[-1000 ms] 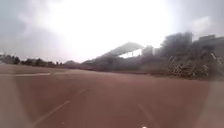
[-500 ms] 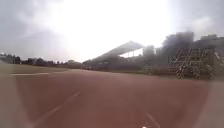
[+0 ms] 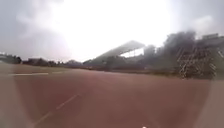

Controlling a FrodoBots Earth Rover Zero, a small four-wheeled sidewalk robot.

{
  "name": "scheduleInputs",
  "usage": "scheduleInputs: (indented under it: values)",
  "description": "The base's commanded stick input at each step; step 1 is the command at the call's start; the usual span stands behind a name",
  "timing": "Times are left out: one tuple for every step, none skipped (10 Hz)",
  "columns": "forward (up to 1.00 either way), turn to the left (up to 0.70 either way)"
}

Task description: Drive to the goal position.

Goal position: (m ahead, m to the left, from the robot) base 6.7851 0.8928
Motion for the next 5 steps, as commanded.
scheduleInputs:
  values:
    - [0.7,0.0]
    - [0.7,0.0]
    - [0.7,0.0]
    - [0.7,0.0]
    - [0.7,0.0]
